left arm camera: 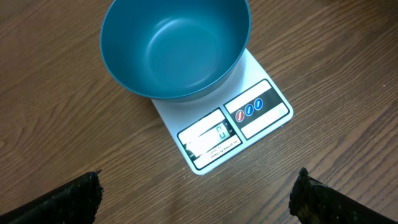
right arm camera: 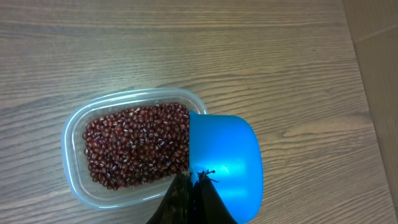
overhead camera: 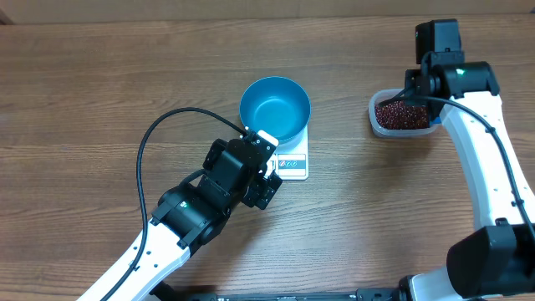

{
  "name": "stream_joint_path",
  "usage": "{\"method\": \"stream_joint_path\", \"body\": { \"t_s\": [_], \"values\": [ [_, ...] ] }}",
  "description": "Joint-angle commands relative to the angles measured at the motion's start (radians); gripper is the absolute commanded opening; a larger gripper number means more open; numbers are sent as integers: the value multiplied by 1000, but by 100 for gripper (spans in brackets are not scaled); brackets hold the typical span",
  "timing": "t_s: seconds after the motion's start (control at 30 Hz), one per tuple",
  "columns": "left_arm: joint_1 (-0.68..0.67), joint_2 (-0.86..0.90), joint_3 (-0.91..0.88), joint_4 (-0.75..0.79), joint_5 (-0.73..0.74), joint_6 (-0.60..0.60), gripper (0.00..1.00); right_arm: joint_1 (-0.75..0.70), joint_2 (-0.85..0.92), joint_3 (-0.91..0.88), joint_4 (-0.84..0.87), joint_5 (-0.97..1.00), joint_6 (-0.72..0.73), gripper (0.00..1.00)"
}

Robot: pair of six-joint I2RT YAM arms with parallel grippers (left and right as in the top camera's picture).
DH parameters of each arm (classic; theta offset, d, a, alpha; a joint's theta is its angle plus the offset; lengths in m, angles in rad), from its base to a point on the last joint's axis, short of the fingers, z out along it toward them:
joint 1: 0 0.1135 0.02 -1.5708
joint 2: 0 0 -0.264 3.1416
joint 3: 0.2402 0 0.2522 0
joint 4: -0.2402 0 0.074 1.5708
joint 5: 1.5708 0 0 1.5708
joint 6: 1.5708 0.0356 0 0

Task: Scoop item into bowl and weigh 150g on scale
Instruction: 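Move the blue scoop with the right gripper over the bean tub and dip it in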

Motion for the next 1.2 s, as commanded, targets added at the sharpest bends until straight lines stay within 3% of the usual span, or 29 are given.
{"method": "stream_joint_path", "body": {
  "t_s": [0.0, 0.43, 1.17],
  "values": [
    [-2, -11, -10, 1, -11, -20, 99, 37, 42, 27, 4, 39, -10, 4],
    [-2, -11, -10, 1, -11, -20, 100, 83, 114, 27, 6, 160, -6, 4],
    [-2, -11, -10, 1, -11, -20, 100, 84, 133, 26, 71, 92, -2, 4]
  ]
}}
